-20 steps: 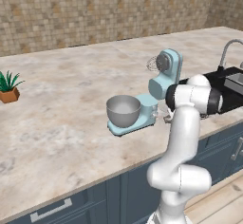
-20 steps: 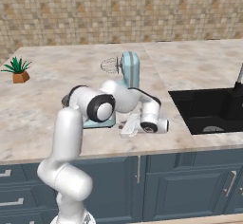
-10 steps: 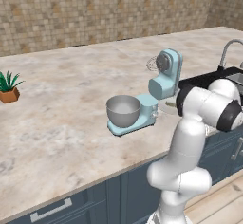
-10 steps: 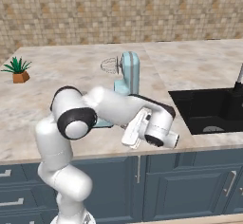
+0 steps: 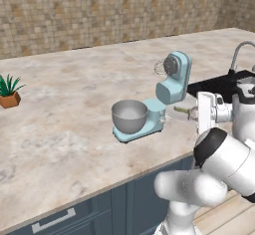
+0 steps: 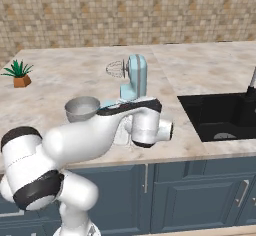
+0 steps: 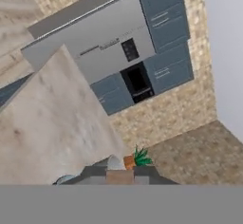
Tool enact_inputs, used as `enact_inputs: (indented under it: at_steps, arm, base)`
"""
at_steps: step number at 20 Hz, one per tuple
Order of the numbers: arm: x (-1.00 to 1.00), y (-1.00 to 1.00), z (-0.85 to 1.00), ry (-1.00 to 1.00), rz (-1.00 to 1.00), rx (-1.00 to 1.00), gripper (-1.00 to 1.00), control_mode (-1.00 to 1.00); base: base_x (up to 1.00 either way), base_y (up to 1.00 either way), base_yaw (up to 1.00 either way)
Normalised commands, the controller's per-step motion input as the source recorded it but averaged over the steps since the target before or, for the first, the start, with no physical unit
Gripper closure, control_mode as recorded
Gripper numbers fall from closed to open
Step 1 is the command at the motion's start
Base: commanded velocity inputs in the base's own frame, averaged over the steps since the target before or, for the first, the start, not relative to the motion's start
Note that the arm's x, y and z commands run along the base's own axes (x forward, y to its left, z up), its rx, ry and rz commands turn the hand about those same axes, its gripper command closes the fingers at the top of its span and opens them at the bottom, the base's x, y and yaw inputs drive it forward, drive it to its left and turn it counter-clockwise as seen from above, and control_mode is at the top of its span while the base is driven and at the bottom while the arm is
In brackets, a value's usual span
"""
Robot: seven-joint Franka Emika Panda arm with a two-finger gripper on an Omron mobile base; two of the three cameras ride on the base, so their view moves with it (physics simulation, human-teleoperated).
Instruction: Add butter and sugar cubes to the stand mixer bowl and then turn on the stand mixer to begin making frosting.
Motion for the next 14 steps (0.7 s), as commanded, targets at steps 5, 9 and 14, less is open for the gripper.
enact_inputs:
  at_steps: [5,9,14]
  arm:
    - [-0.02,0.57,0.95,-0.2,0.02,-0.41,1.0,-1.0]
    - [0.0,0.46,0.6,-0.07,0.0,-0.41,1.0,-1.0]
    - [0.16,0.5,0.22,0.0,0.0,-0.45,1.0,-1.0]
  base:
    - [0.0,0.0,0.0]
    - [0.0,0.0,0.0]
    - [0.0,0.0,0.0]
